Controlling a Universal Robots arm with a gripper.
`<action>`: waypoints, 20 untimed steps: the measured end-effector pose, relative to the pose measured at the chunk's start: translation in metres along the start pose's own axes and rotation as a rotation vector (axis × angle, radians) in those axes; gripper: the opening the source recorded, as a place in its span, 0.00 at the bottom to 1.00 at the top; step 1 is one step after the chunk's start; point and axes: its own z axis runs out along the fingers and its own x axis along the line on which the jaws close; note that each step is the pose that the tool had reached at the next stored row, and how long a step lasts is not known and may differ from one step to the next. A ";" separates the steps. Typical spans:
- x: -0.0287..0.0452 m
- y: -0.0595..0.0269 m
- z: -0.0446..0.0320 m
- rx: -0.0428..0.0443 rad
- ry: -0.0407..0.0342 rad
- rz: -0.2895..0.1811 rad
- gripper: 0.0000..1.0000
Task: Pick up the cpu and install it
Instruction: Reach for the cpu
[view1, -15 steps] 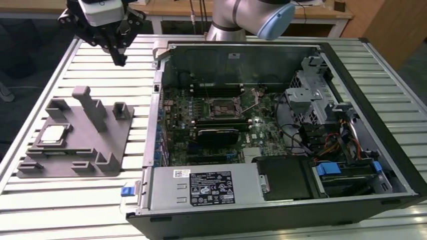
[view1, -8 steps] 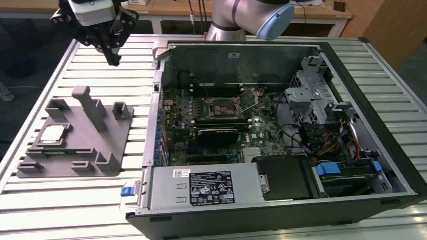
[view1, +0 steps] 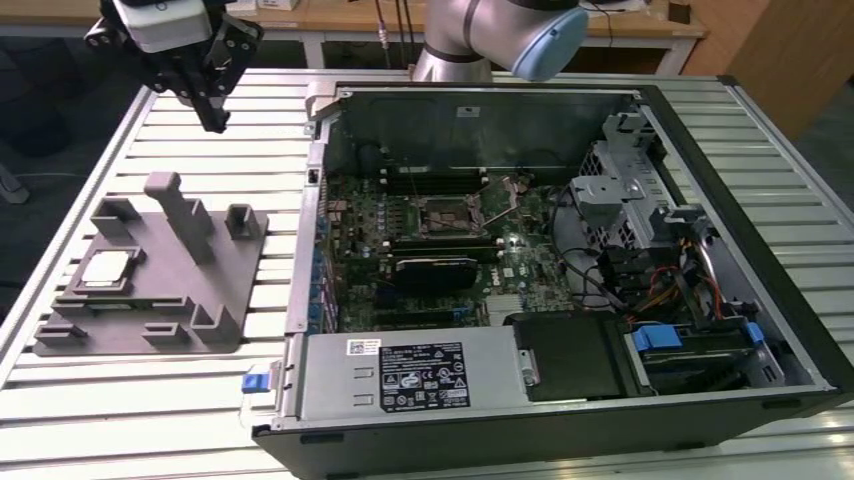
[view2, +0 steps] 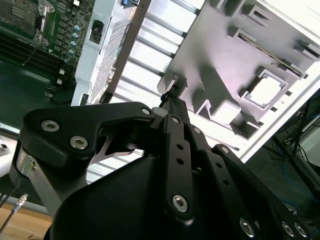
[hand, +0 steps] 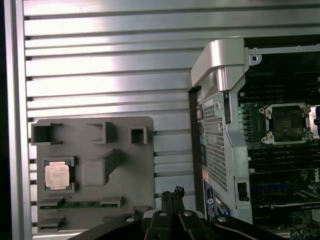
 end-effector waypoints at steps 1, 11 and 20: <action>0.0016 -0.0001 0.0000 0.0001 0.0000 0.000 0.11; 0.0193 -0.0015 -0.0002 0.0000 0.0000 0.000 0.11; 0.0359 -0.0027 -0.0004 0.0001 0.0000 0.000 0.11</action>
